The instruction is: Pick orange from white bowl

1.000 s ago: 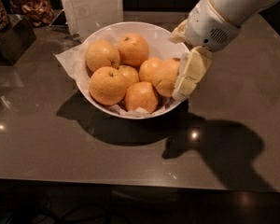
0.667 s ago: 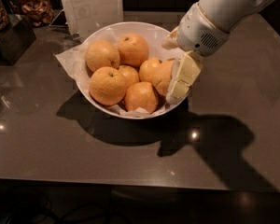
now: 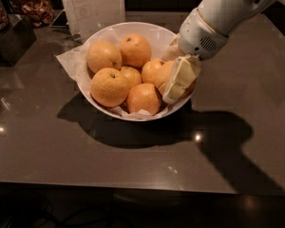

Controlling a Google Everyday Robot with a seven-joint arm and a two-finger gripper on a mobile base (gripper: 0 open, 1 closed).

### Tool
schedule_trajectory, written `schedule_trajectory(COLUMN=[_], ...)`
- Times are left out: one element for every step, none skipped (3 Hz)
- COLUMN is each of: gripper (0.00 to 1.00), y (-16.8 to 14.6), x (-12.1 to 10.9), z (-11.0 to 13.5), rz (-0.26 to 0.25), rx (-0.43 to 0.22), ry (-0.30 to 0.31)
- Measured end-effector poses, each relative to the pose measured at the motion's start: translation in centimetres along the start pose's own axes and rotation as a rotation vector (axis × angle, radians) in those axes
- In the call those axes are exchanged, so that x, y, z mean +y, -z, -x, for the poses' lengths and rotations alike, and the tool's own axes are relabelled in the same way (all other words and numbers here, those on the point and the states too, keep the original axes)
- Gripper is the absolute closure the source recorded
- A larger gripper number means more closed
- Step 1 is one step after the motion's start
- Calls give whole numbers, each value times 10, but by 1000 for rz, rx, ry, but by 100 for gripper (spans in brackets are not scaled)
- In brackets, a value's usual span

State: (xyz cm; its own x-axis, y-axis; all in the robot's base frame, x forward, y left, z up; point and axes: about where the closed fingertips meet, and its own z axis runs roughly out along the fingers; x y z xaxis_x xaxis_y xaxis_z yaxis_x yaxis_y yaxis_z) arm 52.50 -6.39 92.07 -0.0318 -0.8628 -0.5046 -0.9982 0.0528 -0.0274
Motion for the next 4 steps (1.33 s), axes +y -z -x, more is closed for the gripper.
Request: schedule_trajectory(gripper=[34,52,48,27], y=[0,0,0,-3], x=[0,0,0,0], z=[0,0,0,-3], rz=[0,0,0,10], rx=[0,0,0,8], ry=[0,0,0,-5])
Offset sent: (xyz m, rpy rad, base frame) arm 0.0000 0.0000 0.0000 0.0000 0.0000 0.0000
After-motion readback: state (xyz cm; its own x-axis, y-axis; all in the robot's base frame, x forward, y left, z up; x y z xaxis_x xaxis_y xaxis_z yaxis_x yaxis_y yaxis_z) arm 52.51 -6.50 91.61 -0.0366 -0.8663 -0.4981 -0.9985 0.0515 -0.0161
